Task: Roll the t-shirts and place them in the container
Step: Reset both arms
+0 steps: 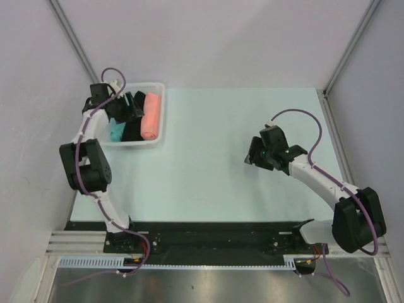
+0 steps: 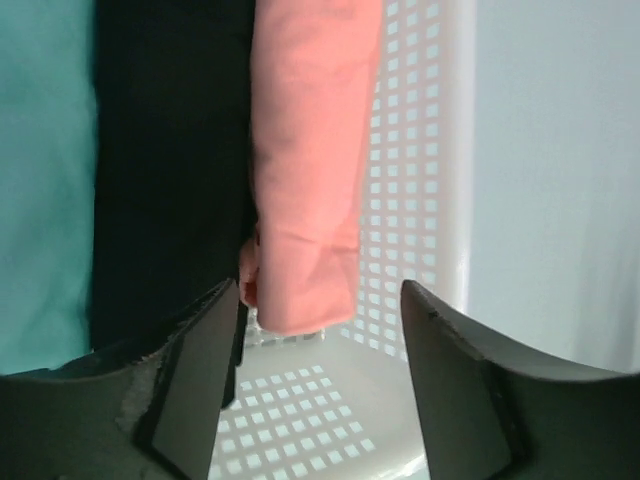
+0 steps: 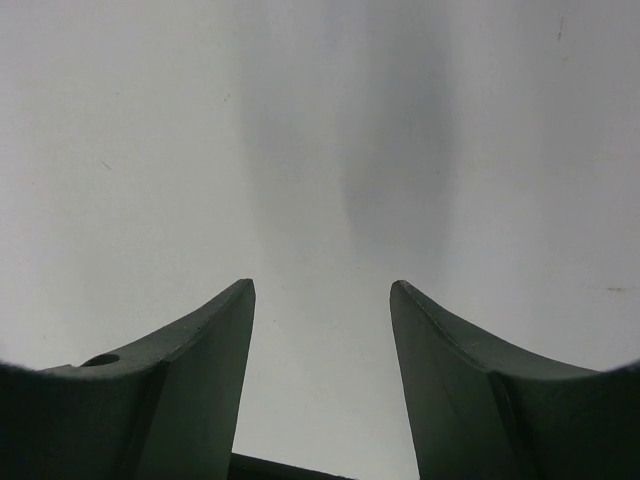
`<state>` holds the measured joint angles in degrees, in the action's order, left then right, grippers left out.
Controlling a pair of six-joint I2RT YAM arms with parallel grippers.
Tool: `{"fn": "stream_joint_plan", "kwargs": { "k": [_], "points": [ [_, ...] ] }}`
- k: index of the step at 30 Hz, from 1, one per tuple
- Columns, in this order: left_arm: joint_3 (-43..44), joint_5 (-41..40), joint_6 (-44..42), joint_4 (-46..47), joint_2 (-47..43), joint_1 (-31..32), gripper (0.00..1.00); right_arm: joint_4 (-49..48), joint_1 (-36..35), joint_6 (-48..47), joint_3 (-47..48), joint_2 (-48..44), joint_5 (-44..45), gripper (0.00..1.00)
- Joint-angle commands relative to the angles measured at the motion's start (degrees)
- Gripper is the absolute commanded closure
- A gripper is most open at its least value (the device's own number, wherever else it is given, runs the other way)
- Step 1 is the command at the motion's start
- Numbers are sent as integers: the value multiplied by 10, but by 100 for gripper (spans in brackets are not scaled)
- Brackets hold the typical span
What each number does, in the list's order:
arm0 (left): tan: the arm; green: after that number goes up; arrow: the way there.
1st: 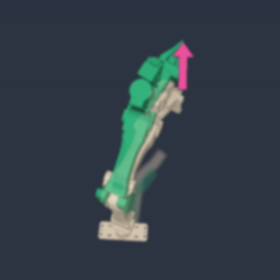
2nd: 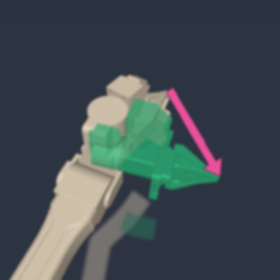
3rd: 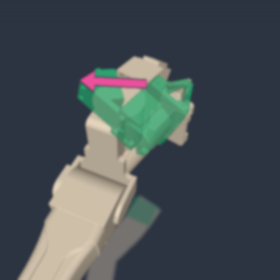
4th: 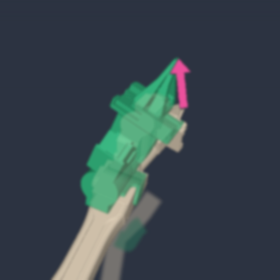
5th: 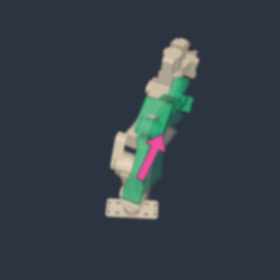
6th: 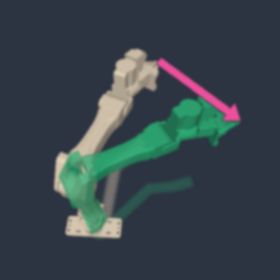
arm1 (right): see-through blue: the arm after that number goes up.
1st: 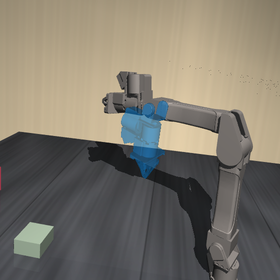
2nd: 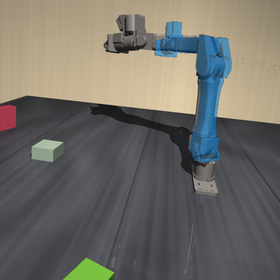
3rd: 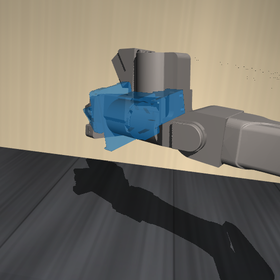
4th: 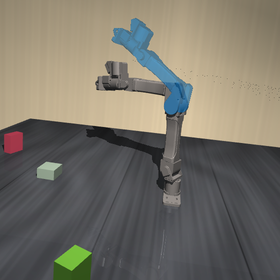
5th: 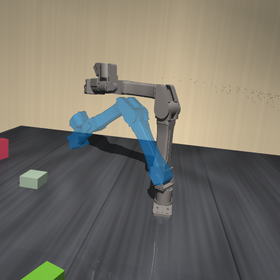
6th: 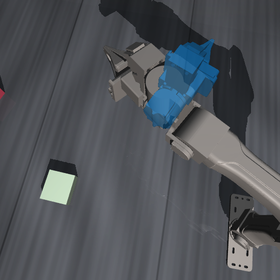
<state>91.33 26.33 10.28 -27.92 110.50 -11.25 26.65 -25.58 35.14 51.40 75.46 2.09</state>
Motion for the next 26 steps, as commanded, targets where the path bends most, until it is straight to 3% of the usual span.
{"fn": "stream_joint_plan", "kwargs": {
  "k": [1, 2, 3, 7, 16, 19, 26],
  "points": [
    [-71, -62, 12, 76, -125, 39, 28, -28, -1, -1, 2, -8, -7, 38],
    [-85, -80, 21, 86, -141, 58, 27, -34, 0, -2, 2, -11, -9, 37],
    [-123, -82, 27, 96, -162, 67, 1, -39, 0, -2, 3, -14, -11, 37],
    [-226, -114, 37, 139, -265, 154, 0, -51, 4, -9, 2, -30, -15, 34],
    [-405, -257, 83, 182, -417, 465, 0, -39, 3, -16, 2, -64, -4, 32],
    [-436, -278, 104, 197, -448, 502, 0, -25, -4, -21, 1, -80, 16, 32],
    [-486, -251, 104, 277, -509, 502, 0, -27, -7, -17, 2, -95, 31, 32]
  ]
}}
